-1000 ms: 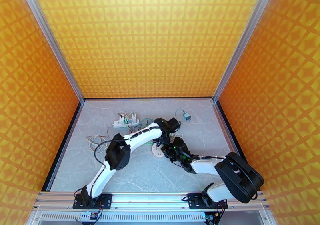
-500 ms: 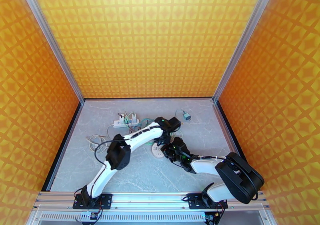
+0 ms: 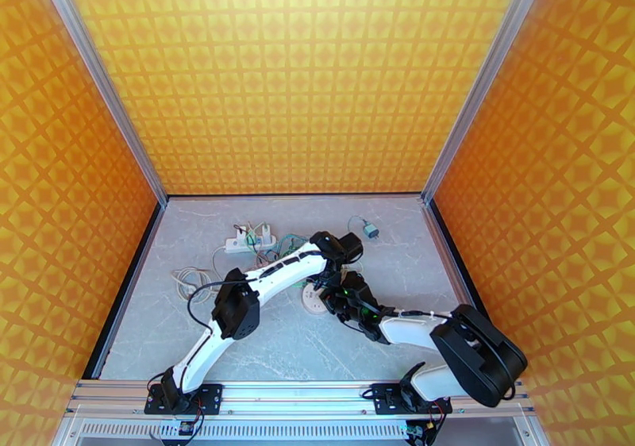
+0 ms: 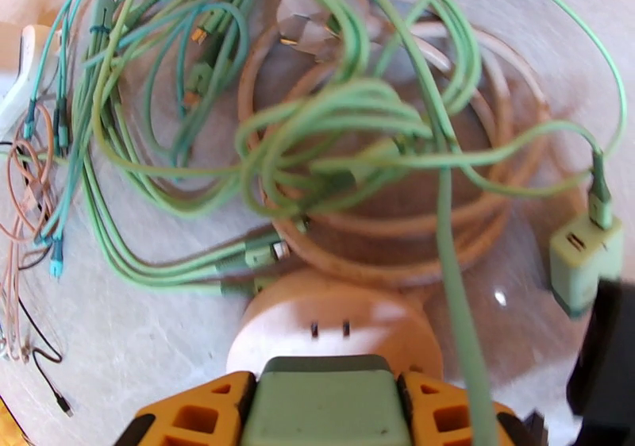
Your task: Pull the plug off the socket
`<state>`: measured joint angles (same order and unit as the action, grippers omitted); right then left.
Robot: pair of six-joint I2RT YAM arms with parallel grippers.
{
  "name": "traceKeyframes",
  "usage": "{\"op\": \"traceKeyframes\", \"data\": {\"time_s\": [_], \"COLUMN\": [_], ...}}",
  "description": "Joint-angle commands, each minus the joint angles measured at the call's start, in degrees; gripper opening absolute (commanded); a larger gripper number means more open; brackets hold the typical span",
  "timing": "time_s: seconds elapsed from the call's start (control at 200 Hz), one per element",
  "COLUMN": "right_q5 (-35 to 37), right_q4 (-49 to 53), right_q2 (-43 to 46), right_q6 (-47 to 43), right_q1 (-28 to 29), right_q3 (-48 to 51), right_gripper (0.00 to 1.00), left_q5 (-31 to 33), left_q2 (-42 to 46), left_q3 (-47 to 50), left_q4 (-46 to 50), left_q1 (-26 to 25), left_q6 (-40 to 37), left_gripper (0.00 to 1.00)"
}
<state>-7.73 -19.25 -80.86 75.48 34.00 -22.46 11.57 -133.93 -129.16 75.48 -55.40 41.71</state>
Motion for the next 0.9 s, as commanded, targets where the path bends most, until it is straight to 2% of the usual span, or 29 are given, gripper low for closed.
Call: {"op": "traceKeyframes", "data": {"time_s": [0.0,0.035,0.155,0.195,0.255,0.33,0.44,0.515,0.585,0.71,0.735,0.895], "right_q5": [4.86,5.84,9.67,10.72,12.72,16.21,22.13,24.77,27.31,30.98,31.68,34.84], "right_q4": [20.6,23.18,32.14,34.45,38.51,44.75,54.66,58.93,62.81,68.4,69.37,72.47], "right_q2": [2.83,4.96,12.68,15.47,19.51,24.32,30.6,34.38,37.5,41.63,42.25,44.19], "right_q6": [-5.79,-6.97,-11.46,-12.85,-14.94,-16.98,-18.73,-19.74,-19.7,-19.58,-19.34,-19.28], "right_q1": [-0.4,-0.65,-1.84,-2.35,-3.16,-4.15,-5.67,-6.54,-7.0,-7.63,-7.69,-8.06], "right_q3": [0.18,-1.15,-5.46,-6.48,-7.99,-9.96,-12.21,-12.91,-13.43,-14.25,-14.41,-14.83], "right_gripper": [0.0,0.0,0.1,0.15,0.29,0.34,0.49,0.56,0.67,0.7,0.73,0.79], "left_q5": [-3.07,-3.25,-3.34,-3.43,-3.53,-4.74,-6.57,-7.47,-8.61,-10.54,-11.01,-14.16], "left_q2": [5.65,6.1,7.18,7.41,7.45,7.15,5.61,3.56,1.6,-0.82,-1.01,-1.89], "left_q3": [0.25,0.16,-0.01,-0.12,-0.36,-0.77,-2.88,-5.64,-8.17,-10.06,-9.88,-6.92], "left_q4": [-1.13,-1.19,-1.74,-2.14,-3.14,-5.28,-7.67,-8.01,-7.83,-7.45,-7.46,-7.89], "left_q1": [0.74,1.02,1.74,1.91,2.03,2.0,1.88,1.59,1.22,0.05,-0.29,-3.4], "left_q6": [-0.14,-0.13,-0.53,-0.97,-1.89,-3.82,-6.56,-7.93,-9.04,-9.46,-9.37,-8.89], "left_gripper": [0.0,0.0,0.0,0.0,0.0,0.01,0.03,0.03,0.03,0.03,0.03,0.03]}}
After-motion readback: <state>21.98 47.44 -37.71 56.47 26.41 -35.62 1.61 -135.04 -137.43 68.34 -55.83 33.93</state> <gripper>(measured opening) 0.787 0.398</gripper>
